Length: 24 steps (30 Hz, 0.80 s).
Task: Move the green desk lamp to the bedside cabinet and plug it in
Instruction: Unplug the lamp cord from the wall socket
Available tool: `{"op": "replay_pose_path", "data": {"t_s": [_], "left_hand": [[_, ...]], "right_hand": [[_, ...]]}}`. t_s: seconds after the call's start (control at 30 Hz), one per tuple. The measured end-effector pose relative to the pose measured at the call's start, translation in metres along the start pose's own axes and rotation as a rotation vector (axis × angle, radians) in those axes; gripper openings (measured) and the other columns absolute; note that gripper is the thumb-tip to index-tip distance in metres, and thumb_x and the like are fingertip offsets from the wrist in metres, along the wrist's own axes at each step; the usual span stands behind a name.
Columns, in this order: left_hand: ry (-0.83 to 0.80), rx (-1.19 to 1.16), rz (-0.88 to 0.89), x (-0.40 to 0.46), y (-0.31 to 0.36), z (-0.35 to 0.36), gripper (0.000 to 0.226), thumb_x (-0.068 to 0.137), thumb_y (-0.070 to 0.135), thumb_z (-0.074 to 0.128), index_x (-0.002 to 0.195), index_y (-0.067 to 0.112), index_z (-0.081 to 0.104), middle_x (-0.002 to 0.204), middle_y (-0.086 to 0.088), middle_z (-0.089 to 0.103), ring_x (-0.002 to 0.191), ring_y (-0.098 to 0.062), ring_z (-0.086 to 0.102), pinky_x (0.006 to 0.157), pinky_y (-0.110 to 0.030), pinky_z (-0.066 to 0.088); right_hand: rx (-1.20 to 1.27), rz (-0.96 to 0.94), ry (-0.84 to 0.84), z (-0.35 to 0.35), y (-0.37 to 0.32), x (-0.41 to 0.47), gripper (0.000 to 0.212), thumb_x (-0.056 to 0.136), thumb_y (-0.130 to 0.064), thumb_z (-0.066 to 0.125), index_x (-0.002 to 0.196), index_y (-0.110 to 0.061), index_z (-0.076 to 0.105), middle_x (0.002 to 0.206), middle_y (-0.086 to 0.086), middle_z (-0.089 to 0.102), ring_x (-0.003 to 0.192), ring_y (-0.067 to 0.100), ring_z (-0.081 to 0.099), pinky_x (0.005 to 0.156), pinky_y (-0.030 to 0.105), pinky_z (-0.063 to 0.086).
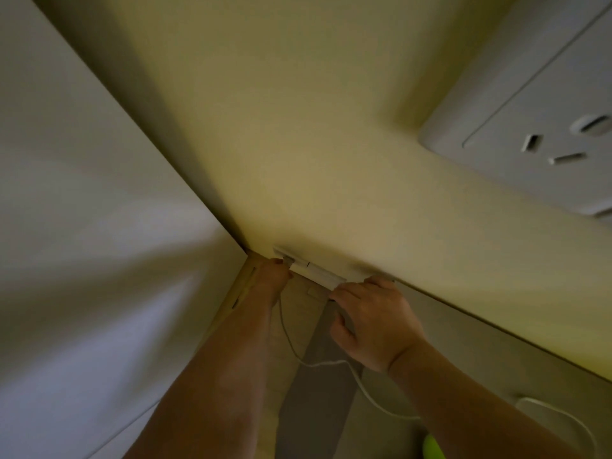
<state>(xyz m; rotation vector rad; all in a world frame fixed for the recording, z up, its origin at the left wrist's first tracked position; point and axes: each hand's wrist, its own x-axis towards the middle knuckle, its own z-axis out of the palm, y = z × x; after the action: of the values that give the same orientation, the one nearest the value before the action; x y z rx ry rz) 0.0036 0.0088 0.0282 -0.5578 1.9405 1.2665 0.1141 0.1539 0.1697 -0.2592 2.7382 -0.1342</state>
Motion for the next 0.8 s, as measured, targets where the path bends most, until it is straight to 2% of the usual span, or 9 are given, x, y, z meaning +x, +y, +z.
{"op": "replay_pose_path", "data": {"t_s": [0.07,0.13,0.2,0.27,0.3,0.4,0.63,0.73,0.8], "left_hand": [[0.012,-0.018,-0.011,0.001,-0.005,-0.002,0.022,0.096,0.019,0.049,0.095,0.002,0.062,0.095,-0.018,0.064,0.095,-0.030,0.058,0.069,-0.030,0.046],[-0.005,-0.028,-0.117,-0.002,-0.021,-0.002,0.029,0.095,0.014,0.050,0.109,-0.008,0.062,0.109,-0.025,0.065,0.103,-0.033,0.060,0.076,-0.033,0.050],[-0.010,-0.042,-0.237,-0.026,-0.062,-0.004,0.032,0.094,0.011,0.051,0.116,-0.010,0.060,0.121,-0.028,0.062,0.097,-0.029,0.058,0.073,-0.030,0.052],[-0.020,-0.080,-0.324,-0.052,-0.106,0.000,0.023,0.094,0.016,0.052,0.093,-0.003,0.066,0.099,-0.024,0.066,0.082,-0.025,0.053,0.074,-0.030,0.051],[-0.011,-0.114,-0.350,-0.063,-0.122,0.004,0.022,0.094,0.019,0.053,0.090,0.001,0.065,0.089,-0.018,0.065,0.075,-0.023,0.052,0.072,-0.030,0.048],[-0.001,-0.188,-0.297,-0.069,-0.119,0.013,0.024,0.096,0.028,0.052,0.105,0.007,0.061,0.080,-0.006,0.064,0.068,-0.017,0.055,0.057,-0.027,0.039],[-0.003,-0.248,-0.161,-0.078,-0.059,0.006,0.025,0.098,0.032,0.044,0.117,0.020,0.055,0.084,0.000,0.066,0.067,-0.015,0.058,0.058,-0.027,0.041],[-0.015,-0.196,-0.144,-0.108,-0.046,-0.005,0.020,0.097,0.031,0.044,0.117,0.031,0.050,0.083,0.002,0.066,0.066,-0.013,0.058,0.057,-0.026,0.042],[-0.043,-0.161,-0.104,-0.135,-0.039,-0.014,0.019,0.097,0.031,0.045,0.115,0.028,0.052,0.085,0.001,0.065,0.067,-0.013,0.057,0.053,-0.024,0.040]], "right_hand": [[0.011,0.007,0.011,-0.001,-0.001,0.000,0.048,0.083,-0.041,0.027,0.102,-0.023,0.067,0.103,-0.006,0.071,0.091,0.018,0.065,0.094,0.032,0.037],[0.011,0.005,0.024,0.000,0.001,0.000,0.047,0.082,-0.041,0.028,0.102,-0.024,0.067,0.103,-0.007,0.071,0.090,0.018,0.065,0.094,0.031,0.037],[0.014,0.012,-0.002,-0.001,-0.003,-0.001,0.047,0.083,-0.041,0.027,0.102,-0.024,0.066,0.103,-0.008,0.071,0.090,0.018,0.064,0.094,0.031,0.037],[0.006,0.008,0.017,0.000,-0.001,0.002,0.045,0.083,-0.041,0.027,0.100,-0.025,0.066,0.101,-0.007,0.070,0.087,0.019,0.064,0.093,0.033,0.040],[0.015,0.003,-0.002,0.000,-0.001,0.001,0.043,0.083,-0.041,0.028,0.098,-0.025,0.065,0.099,-0.006,0.070,0.086,0.020,0.065,0.091,0.034,0.042],[0.012,0.007,0.013,0.001,0.002,0.000,0.040,0.082,-0.040,0.030,0.095,-0.025,0.065,0.095,-0.007,0.071,0.084,0.020,0.065,0.088,0.034,0.043],[-0.012,0.021,0.075,0.002,0.002,-0.005,0.047,0.081,-0.042,0.029,0.100,-0.024,0.068,0.101,-0.006,0.073,0.091,0.017,0.067,0.089,0.033,0.046],[-0.071,0.037,-0.014,0.000,-0.002,-0.006,0.050,0.085,-0.043,0.026,0.111,-0.024,0.064,0.116,-0.004,0.068,0.106,0.018,0.061,0.102,0.034,0.037],[-0.087,0.022,-0.120,-0.001,-0.008,-0.009,0.047,0.091,-0.041,0.031,0.127,-0.022,0.055,0.136,0.001,0.055,0.126,0.019,0.049,0.115,0.038,0.022]]}}
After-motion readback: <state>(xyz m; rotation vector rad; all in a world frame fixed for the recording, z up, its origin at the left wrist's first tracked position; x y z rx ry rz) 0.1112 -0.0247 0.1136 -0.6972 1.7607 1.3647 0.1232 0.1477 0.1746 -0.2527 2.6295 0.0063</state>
